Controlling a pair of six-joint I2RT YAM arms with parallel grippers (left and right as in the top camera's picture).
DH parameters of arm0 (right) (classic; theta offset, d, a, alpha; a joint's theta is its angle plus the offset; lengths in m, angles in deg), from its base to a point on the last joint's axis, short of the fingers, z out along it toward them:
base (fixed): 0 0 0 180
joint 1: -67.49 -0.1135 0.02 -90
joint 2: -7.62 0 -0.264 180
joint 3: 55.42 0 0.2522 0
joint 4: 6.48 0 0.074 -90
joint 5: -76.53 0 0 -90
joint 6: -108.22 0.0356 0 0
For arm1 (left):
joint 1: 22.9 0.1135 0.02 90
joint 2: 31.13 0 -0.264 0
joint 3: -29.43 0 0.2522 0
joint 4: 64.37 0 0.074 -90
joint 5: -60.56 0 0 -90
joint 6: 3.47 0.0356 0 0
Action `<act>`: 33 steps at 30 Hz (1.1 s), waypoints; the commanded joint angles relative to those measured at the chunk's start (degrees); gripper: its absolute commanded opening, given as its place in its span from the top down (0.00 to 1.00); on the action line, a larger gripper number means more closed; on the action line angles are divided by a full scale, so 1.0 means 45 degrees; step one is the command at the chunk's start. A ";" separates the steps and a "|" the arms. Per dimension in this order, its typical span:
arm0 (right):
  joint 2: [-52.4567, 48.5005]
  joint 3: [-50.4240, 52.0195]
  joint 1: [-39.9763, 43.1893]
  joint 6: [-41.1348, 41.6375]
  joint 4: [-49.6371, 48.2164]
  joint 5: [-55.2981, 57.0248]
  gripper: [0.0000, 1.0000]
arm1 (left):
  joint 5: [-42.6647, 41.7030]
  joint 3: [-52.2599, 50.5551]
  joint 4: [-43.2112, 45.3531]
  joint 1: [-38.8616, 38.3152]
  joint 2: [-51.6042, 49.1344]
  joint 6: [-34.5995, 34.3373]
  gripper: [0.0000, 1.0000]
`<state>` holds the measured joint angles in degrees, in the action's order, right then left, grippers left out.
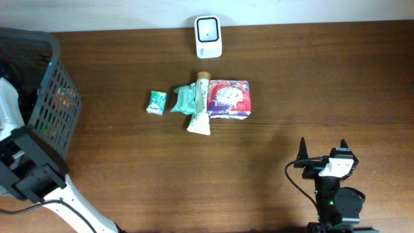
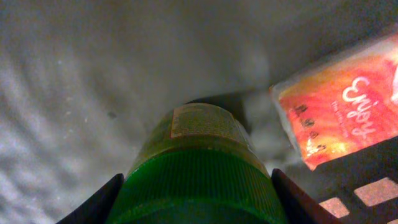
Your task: Scan the item barcode
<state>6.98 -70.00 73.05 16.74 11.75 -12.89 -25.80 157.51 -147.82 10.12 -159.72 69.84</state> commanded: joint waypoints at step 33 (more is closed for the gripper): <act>0.0078 0.0112 -0.0078 0.0092 0.0024 0.0024 0.01 | 0.1171 -0.1282 0.2968 -0.8626 0.4342 0.0398 0.76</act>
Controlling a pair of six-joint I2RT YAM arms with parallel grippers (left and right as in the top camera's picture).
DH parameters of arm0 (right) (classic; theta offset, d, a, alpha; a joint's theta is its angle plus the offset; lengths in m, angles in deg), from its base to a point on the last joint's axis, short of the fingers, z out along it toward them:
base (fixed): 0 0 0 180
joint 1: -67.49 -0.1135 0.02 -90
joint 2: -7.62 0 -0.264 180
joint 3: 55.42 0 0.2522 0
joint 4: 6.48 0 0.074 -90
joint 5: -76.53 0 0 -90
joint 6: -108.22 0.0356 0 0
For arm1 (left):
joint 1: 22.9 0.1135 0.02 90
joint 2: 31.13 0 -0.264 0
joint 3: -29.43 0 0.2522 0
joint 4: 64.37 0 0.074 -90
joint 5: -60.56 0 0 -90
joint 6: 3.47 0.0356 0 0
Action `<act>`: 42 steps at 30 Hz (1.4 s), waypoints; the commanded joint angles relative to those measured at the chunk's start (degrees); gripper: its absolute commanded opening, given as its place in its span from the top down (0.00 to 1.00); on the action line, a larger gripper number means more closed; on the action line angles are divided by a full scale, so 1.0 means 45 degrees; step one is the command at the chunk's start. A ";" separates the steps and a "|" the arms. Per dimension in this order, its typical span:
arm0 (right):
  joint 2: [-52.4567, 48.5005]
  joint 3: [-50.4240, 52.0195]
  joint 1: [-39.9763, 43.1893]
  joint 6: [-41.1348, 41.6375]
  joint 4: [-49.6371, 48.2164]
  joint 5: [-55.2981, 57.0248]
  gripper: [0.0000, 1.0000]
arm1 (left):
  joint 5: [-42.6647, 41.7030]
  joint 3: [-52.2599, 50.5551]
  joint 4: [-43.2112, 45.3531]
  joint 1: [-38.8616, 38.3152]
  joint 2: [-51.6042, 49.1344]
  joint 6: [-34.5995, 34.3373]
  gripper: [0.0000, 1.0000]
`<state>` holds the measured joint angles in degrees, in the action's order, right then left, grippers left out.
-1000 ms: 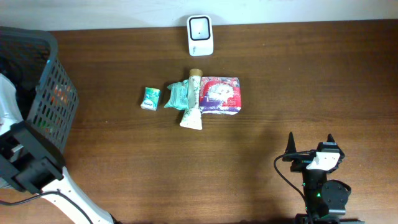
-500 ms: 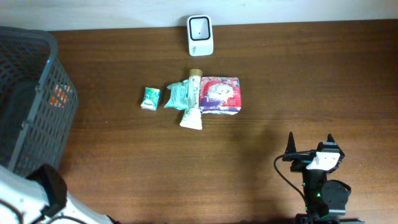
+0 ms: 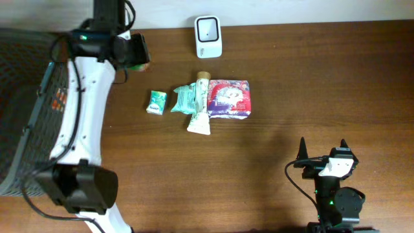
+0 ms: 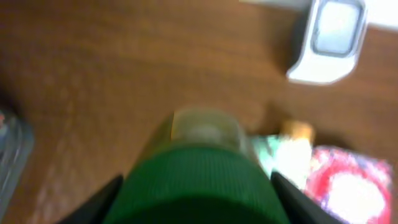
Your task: Scan the item barcode
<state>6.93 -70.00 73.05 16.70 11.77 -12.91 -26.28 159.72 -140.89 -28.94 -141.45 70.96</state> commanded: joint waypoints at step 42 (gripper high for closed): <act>0.0087 0.0112 -0.0078 0.0102 0.0019 0.0029 0.01 | 0.0952 -0.0112 0.2778 0.8621 0.4163 0.1603 0.11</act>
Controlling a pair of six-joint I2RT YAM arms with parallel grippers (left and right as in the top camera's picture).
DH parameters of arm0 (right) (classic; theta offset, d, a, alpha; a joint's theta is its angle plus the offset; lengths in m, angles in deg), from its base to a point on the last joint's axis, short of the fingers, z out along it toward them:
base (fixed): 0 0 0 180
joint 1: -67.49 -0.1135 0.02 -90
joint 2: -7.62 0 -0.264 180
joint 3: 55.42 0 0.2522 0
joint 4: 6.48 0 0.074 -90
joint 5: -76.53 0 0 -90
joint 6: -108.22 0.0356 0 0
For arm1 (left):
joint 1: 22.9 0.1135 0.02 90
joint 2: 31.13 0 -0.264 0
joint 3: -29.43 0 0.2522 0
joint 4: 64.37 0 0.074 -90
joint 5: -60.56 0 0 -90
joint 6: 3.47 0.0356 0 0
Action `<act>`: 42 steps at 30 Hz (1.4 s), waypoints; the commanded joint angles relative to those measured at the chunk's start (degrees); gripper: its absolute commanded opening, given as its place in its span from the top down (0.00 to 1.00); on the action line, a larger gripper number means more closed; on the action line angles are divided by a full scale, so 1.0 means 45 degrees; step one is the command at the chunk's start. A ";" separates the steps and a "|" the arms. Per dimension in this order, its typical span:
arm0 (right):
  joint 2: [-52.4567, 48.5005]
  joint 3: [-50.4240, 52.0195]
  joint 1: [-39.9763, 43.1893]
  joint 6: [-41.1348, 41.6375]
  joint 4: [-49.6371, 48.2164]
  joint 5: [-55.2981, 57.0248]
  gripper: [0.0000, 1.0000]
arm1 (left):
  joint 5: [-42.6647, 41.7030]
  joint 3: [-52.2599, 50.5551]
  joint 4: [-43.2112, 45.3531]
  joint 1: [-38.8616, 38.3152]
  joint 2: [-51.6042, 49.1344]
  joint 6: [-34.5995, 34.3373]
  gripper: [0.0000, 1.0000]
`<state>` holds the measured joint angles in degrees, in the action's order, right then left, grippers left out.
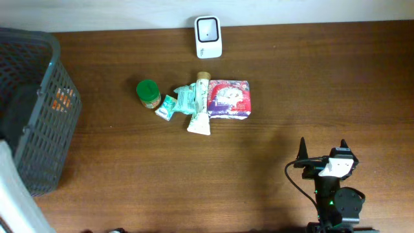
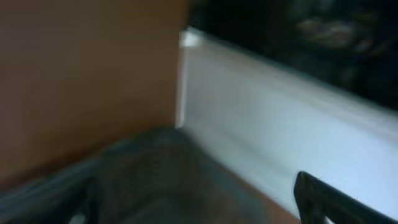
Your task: Scan the item barcode
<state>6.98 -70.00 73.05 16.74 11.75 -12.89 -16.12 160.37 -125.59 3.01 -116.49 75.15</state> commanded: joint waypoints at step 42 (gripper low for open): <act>0.0078 0.0112 -0.0078 0.0092 0.0024 0.0019 0.01 | -0.8709 0.2657 -0.4804 0.2871 -0.9986 0.3667 1.00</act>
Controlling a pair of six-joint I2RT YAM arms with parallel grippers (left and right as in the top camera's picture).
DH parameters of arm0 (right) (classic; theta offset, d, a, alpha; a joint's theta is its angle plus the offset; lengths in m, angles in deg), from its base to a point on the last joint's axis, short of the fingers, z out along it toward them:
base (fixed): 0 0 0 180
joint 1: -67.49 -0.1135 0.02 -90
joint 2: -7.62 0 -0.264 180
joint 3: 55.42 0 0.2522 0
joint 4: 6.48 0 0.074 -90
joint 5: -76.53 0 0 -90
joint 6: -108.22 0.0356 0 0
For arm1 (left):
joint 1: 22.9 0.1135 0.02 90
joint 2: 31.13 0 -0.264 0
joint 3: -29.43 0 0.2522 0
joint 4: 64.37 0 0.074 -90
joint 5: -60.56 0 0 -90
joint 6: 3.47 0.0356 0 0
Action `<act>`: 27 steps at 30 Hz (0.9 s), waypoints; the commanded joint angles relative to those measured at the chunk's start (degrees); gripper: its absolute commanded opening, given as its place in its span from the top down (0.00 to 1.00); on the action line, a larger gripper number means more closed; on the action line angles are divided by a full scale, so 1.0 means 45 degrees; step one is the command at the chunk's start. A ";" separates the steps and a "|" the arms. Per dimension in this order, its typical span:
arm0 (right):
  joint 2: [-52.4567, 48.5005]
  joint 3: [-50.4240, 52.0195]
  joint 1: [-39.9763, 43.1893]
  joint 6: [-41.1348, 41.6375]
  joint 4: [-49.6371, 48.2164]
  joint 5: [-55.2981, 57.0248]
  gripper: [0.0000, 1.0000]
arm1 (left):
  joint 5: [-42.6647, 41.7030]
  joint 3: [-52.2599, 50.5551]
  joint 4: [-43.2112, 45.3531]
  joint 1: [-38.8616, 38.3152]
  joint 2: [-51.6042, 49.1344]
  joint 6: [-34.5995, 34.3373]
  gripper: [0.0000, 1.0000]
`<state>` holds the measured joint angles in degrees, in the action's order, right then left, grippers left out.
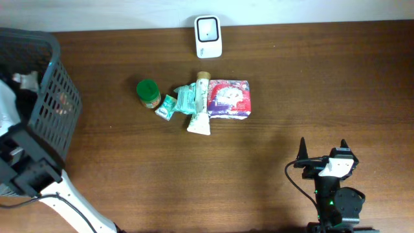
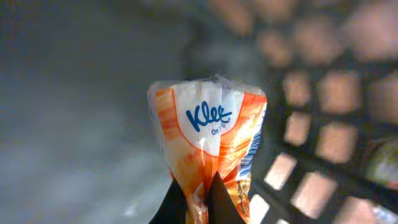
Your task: Scan the item barcode
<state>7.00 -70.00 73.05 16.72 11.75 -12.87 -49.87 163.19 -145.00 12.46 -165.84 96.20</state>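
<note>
In the left wrist view my left gripper [image 2: 198, 200] is shut on the lower end of an orange and white tissue pack [image 2: 208, 140]. The pack stands upright inside the dark mesh basket [image 2: 323, 124]. From overhead the left arm [image 1: 29, 165] reaches into the basket [image 1: 55, 97], and the pack and fingers are hidden there. The white scanner [image 1: 208, 36] stands at the table's back edge. My right gripper [image 1: 322, 152] rests open at the front right with nothing in it.
A green-lidded jar [image 1: 149, 92] stands left of a pile: a small green pack [image 1: 165, 107], a tube [image 1: 201, 103] and a red and purple pack [image 1: 229, 98]. The basket fills the far left side of the table.
The left gripper was empty in a blurred view beside the basket. Now it is inside the basket, shut on the orange tissue pack. The right arm has not moved.
My left gripper first held the green-lidded jar inside the basket, then held it over the table near the scanner. After that the jar stood left of the pile and the gripper was empty. Now the gripper holds a tissue pack in the basket.
</note>
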 commanded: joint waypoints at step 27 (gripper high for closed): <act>0.0068 0.0112 -0.0078 0.0097 0.0024 0.0019 0.01 | 0.1171 -0.3050 -0.5003 -1.0200 0.9651 -0.3016 1.00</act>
<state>6.93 -70.00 73.05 16.72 11.75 -12.89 -47.22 157.47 -170.51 -31.32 -122.59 82.65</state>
